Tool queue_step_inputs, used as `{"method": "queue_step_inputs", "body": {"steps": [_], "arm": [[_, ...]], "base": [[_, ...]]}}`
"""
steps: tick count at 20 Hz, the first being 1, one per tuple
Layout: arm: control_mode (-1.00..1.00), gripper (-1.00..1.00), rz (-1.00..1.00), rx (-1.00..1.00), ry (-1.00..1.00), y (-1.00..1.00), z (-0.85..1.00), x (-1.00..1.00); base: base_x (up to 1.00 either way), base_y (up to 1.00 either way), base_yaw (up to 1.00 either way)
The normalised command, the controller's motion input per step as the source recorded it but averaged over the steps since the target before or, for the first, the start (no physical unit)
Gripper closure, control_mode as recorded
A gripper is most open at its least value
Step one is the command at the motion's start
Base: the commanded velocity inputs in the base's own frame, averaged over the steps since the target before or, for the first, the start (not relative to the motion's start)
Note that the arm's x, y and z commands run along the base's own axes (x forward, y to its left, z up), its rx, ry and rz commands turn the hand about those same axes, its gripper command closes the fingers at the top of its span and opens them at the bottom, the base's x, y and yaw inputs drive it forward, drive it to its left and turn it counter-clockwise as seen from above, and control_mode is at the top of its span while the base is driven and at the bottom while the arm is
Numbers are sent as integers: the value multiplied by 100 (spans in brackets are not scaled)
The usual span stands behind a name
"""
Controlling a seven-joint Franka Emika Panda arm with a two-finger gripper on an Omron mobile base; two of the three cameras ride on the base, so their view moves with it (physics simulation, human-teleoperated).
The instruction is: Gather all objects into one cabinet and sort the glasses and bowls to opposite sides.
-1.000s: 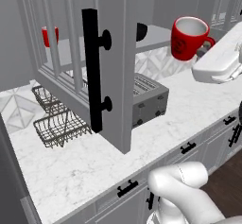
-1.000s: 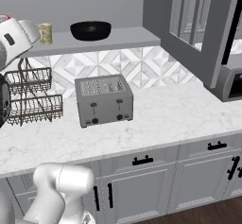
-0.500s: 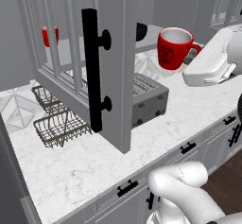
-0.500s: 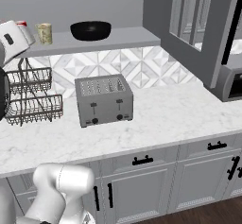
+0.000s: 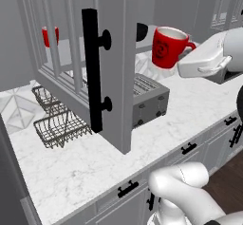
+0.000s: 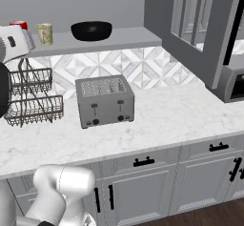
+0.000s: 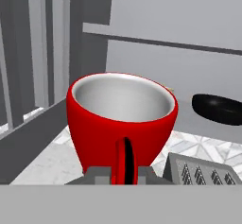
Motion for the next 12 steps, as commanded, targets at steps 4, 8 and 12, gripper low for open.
{"method": "queue_step_inputs", "body": {"steps": [4,8,12], "arm": [[-100,100,0,12,0,0,-9,15],[-100,100,0,0,0,7,-36,10],[-100,100,0,0,0,20,-17,21]], "base": [[0,0,0],[0,0,0],[0,0,0]]}}
